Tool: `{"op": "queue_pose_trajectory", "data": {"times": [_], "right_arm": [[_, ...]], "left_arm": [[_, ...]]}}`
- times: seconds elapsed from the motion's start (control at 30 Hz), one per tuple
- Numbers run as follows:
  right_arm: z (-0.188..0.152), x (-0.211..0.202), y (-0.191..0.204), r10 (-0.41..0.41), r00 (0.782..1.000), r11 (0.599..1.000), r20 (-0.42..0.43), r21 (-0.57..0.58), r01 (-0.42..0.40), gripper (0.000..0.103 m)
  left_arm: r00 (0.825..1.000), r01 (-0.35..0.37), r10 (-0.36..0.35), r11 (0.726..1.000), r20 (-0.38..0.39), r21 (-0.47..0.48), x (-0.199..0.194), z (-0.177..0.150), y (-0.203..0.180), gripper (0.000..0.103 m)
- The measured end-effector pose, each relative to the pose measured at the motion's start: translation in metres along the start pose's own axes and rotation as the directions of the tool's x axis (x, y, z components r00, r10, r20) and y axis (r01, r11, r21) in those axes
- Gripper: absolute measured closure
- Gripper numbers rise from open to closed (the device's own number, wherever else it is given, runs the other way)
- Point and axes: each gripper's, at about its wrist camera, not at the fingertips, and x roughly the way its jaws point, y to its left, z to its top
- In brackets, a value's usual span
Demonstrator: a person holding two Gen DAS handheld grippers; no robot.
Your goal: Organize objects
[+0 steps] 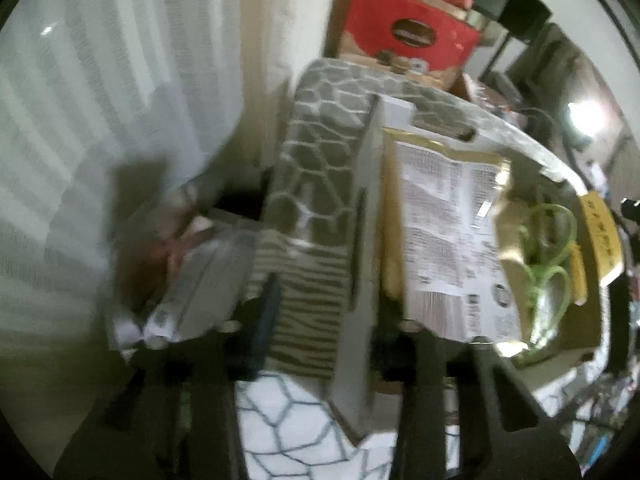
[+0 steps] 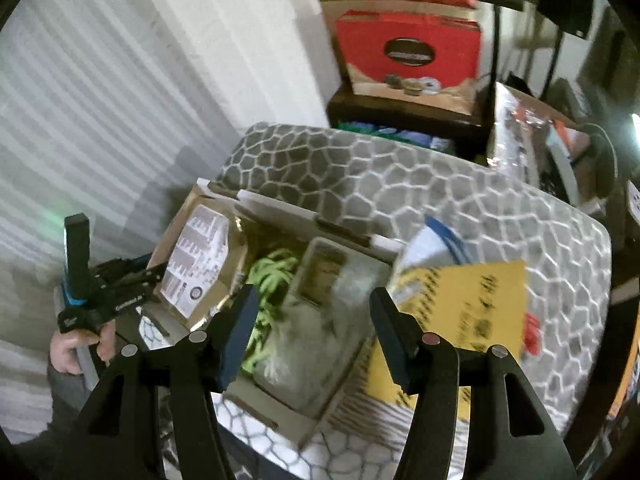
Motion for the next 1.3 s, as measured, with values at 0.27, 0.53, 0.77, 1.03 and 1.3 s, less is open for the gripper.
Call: {"op": "queue_pose_trajectory", "data": {"times": [0.27,0.53,0.77,1.03,1.3], "right_arm": [[-0.021,-0.049,-0.068,-0.128,0.991,0.982,0.044,0.143,0.121,0.044],[-0.046,-0.055,-0.143,-0.262,0.965,0.924,0.03,0.296,0.242,0.045],[-0.057,-0.035,-0.175,-0.277,0.96,0.906,0.027,0.339,0.252,0.062],[-0.068,-0.017,-0.187,-0.162,0.986,0.953,0.049,0.266,0.143,0.062],[-0.059,-0.005,-0.16,-0.109,0.991,0.989,0.082,0.113,0.099,0.045]], "left_arm": [[1.0,-0.013,0.013,0.998,0.008,0.055,-0.003,-0.002,-0.018,0.099],[0.999,-0.031,0.03,0.998,0.012,0.061,-0.005,-0.003,-0.022,0.099],[1.0,-0.03,0.03,0.998,0.01,0.051,-0.005,-0.001,-0.023,0.099],[0.999,-0.031,0.031,0.998,0.005,0.049,-0.001,0.0,-0.02,0.099],[0.999,-0.042,0.042,0.998,0.003,0.055,0.0,-0.001,-0.022,0.1]]}}
